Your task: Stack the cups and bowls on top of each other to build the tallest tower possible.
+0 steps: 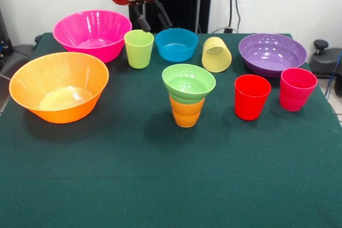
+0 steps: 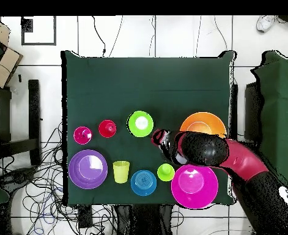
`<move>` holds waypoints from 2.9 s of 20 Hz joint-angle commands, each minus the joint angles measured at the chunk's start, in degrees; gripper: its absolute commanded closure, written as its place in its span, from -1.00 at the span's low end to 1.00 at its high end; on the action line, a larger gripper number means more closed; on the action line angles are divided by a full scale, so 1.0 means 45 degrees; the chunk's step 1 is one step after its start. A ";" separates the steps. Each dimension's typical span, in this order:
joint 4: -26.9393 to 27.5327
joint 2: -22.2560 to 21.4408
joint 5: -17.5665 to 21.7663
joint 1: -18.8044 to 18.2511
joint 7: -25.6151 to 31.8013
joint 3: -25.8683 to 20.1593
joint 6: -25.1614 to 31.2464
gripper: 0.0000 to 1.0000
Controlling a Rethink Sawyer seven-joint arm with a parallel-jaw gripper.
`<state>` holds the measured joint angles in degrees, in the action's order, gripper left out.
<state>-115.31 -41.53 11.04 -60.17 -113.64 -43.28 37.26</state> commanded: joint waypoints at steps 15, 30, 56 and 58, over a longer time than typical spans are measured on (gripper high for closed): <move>-0.1249 0.0141 0.0406 0.1768 -0.1816 0.2300 -0.2674 -1.00; -0.1531 0.0609 0.0031 0.2497 -0.1900 0.3484 -0.3722 -1.00; -0.2103 0.0633 -0.0645 0.4360 -0.2691 0.5490 -0.5916 -1.00; -0.2279 0.0346 -0.0760 0.4415 -0.2724 0.5530 -0.5821 -1.00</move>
<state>-122.10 -38.77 10.76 -42.99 -113.78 -21.31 14.33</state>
